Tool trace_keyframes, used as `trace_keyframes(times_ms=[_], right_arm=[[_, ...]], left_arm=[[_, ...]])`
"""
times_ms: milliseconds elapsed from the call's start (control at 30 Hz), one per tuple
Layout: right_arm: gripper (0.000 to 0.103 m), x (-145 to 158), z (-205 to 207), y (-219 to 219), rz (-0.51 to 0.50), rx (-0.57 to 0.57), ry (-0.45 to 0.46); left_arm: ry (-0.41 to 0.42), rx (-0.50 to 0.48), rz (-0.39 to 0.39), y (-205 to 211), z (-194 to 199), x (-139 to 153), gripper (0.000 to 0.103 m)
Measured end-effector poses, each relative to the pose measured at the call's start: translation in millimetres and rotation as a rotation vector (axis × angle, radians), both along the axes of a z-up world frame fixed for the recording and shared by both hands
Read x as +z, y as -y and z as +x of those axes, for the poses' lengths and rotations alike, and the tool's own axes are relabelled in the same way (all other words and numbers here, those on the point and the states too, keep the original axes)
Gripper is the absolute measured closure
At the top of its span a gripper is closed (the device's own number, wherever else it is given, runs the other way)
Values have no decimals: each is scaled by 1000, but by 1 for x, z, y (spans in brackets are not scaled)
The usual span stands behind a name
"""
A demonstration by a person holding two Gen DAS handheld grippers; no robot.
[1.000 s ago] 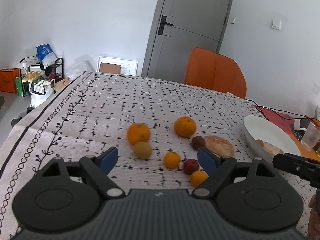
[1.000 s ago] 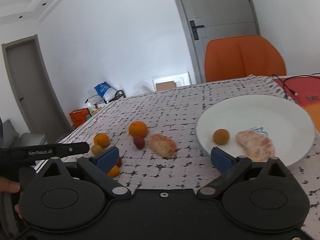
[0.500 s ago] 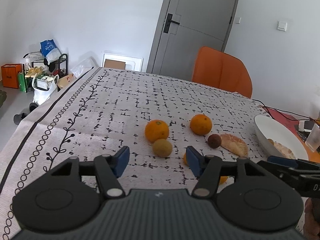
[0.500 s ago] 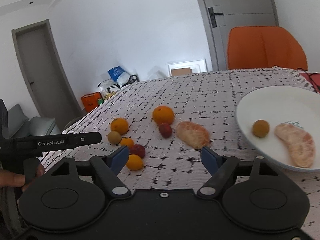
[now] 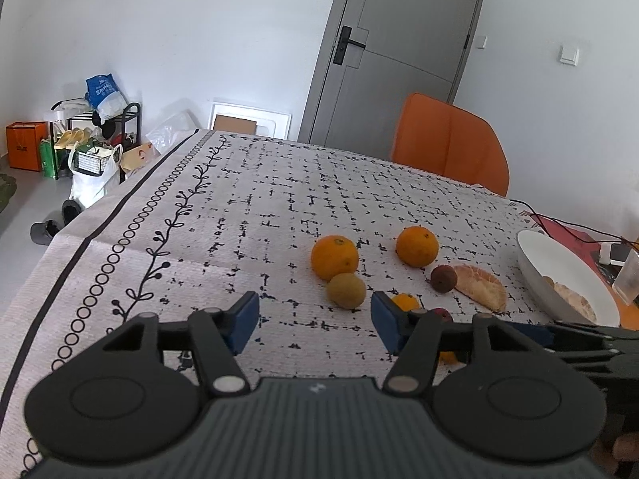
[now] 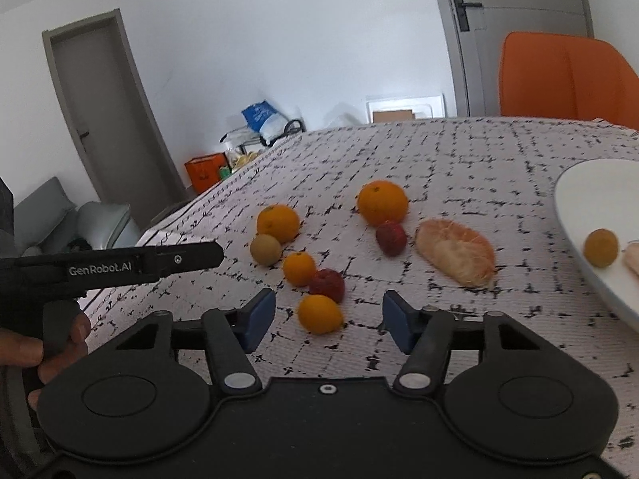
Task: Organize fruits
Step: 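Grasp small mandarin with right gripper while left gripper grasps red plum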
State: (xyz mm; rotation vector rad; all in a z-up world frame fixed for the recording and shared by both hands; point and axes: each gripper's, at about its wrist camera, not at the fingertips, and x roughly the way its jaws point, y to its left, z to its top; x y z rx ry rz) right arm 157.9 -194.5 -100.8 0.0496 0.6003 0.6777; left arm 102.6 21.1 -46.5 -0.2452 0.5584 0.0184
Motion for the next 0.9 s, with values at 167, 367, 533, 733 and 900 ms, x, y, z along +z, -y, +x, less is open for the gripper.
trace_keyframes(times_ms=[167, 367, 533, 733, 900], right_arm=[[79, -6, 1, -10, -62, -11, 2], [79, -1, -2, 5, -52, -36, 14], [79, 3, -1, 21, -41, -60, 28], [79, 9, -3, 42, -24, -102, 47], [79, 13, -4, 57, -12, -133, 61]], left_arm=[[-7, -12, -3, 0, 0, -2, 42], [-8, -51, 6, 13, 4, -2, 42], [0, -84, 8, 28, 8, -2, 43], [1, -131, 9, 46, 12, -3, 53], [3, -159, 9, 61, 16, -3, 56]])
